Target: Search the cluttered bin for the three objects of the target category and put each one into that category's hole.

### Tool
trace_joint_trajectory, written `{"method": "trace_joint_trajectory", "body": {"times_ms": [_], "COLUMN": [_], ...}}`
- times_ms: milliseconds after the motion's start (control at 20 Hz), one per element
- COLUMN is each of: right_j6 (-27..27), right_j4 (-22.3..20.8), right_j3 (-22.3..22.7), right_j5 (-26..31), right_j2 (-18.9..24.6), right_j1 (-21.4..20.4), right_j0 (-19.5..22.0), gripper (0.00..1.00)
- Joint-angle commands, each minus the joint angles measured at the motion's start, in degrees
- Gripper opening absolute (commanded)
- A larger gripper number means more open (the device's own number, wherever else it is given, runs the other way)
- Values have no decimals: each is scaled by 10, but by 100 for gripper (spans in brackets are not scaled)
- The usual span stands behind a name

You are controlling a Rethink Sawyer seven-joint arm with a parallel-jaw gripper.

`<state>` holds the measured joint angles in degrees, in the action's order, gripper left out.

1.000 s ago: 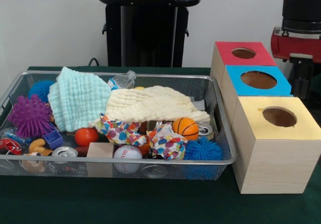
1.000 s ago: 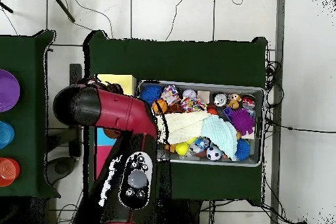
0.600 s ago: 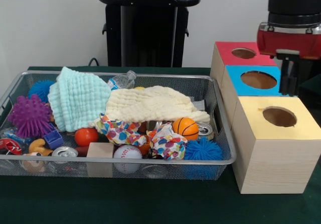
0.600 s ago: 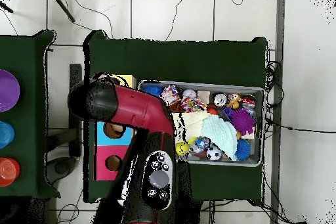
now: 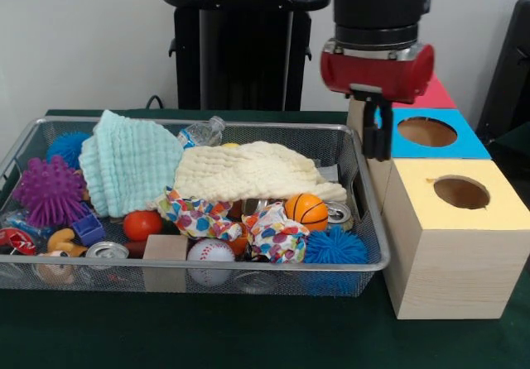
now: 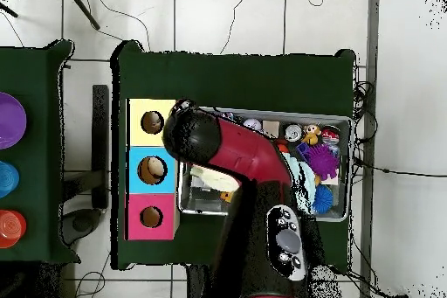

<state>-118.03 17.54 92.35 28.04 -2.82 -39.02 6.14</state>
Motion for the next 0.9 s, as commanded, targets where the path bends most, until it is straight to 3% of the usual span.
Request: {"method": "trace_joint_trajectory", "body": {"times_ms": [50, 550, 900], "right_j6": [64, 43, 41], "right_j4": [-72, -134, -171], "right_j3": [129, 161, 148], "right_j5": [-70, -99, -91], "right_j2": [105, 149, 176], "right_j1": [-15, -25, -20], "right_j0": [67, 131, 160], "gripper": [0, 0, 0]}}
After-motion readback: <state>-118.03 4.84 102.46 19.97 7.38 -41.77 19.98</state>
